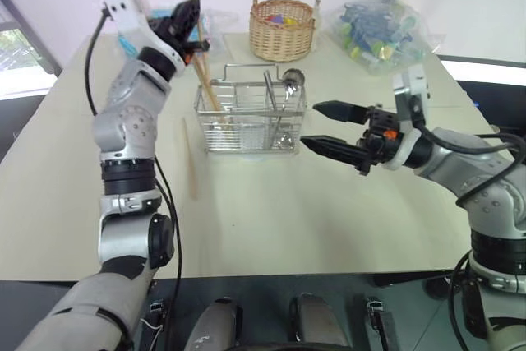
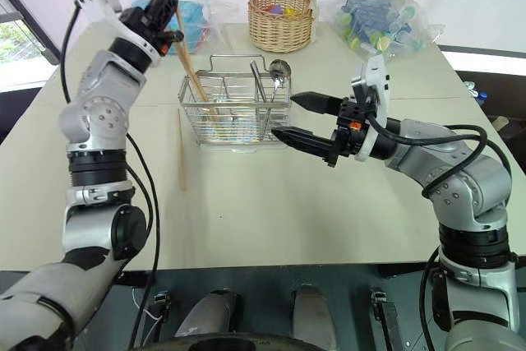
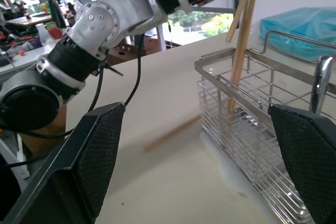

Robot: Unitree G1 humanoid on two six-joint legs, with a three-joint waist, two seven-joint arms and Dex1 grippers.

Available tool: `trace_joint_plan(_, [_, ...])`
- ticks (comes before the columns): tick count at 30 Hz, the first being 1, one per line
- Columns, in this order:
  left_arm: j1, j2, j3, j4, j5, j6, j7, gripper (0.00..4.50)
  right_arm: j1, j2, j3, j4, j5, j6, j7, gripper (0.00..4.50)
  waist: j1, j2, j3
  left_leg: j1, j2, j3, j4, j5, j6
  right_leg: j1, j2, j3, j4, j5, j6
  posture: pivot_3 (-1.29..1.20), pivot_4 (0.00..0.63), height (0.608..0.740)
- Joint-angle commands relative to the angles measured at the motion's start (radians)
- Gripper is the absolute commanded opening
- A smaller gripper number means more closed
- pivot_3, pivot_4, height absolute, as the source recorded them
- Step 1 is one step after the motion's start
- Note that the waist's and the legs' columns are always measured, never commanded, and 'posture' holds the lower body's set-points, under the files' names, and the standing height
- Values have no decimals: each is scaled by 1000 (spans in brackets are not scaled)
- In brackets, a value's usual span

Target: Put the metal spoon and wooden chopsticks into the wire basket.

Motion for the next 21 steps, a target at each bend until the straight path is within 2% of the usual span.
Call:
trace_joint_plan(1, [15,1,-16,-37,22,-36,-10,49,4,12,-25,-48,11,-18,-20,4500,0,0,0,0,0,0,0,0,0,0,0,0,0,0,0,0,150,740])
trace_joint_plan(2, [23,-1,-19,-41,24,-40,-12,49,7,13,-25,-51,11,-19,-23,4500,0,0,0,0,0,0,0,0,0,0,0,0,0,0,0,0,150,740])
trace_joint_plan(5, [45,-18,-21,-60,11,-30,-9,1101,10,14,-29,-50,7,-26,-30,4500,0,0,0,0,0,0,0,0,0,0,0,0,0,0,0,0,150,740])
trace_joint_plan(9, [61,-44,-3,-99,-26,8,12,3256,1,13,-30,-32,3,-33,-30,4500,2,0,0,0,0,0,0,0,0,0,0,0,0,0,0,0,150,740])
trace_joint_plan(11, [67,-47,3,-118,-40,24,23,4193,0,14,-27,-26,0,-37,-29,4500,1,0,0,0,0,0,0,0,0,0,0,0,0,0,0,0,150,740])
trace_joint_plan(12, [69,-46,7,-128,-46,33,30,4443,-1,16,-25,-21,-3,-39,-27,4500,1,0,0,0,0,0,0,0,0,0,0,0,0,0,0,0,150,740])
trace_joint_plan(16, [70,-27,15,-176,-62,68,54,4443,-6,22,-15,-4,-11,-48,-23,4500,0,0,0,0,0,0,0,0,0,0,0,0,0,0,0,0,150,740])
trace_joint_plan(21, [11,135,29,-254,-44,257,143,4443,-24,30,2,21,-31,-61,-3,4500,-5,0,0,0,1,0,-1,0,0,-1,1,0,0,0,0,0,150,740])
